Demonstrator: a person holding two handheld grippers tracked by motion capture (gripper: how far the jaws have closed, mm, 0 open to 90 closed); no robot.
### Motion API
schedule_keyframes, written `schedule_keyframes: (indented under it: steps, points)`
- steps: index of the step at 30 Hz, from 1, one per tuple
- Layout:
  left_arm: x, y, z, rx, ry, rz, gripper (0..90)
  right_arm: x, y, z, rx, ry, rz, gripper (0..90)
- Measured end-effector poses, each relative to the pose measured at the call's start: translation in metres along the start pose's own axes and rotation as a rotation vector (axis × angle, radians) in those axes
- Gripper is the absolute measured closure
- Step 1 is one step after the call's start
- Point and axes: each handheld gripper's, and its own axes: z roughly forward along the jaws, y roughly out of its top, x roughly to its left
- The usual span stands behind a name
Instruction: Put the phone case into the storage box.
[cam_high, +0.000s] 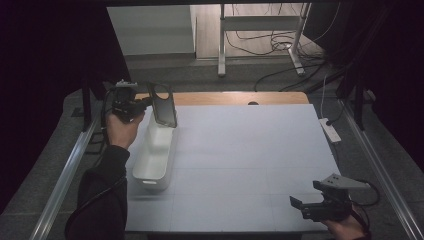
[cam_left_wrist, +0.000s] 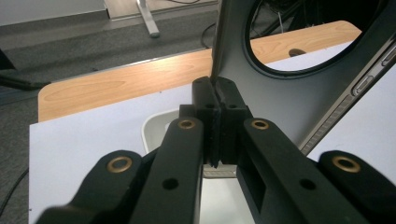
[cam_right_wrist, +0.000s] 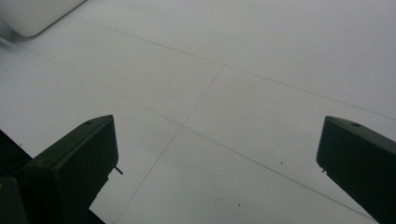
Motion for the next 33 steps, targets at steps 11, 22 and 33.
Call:
schedule_keyframes:
  steps: [11, 22, 33]
  points:
    - [0.009, 0.0, 0.011, 0.005, 0.029, -0.029, 89.0, 0.0, 0.0, 0.0, 0.002, 0.005, 0.005, 0.0]
    - [0.015, 0.0, 0.019, 0.001, 0.05, -0.051, 89.0, -0.001, 0.0, 0.0, 0.007, 0.008, 0.005, 0.0]
    - [0.02, -0.005, 0.028, 0.009, 0.064, -0.062, 89.0, -0.001, 0.0, 0.001, 0.011, 0.011, 0.006, 0.0]
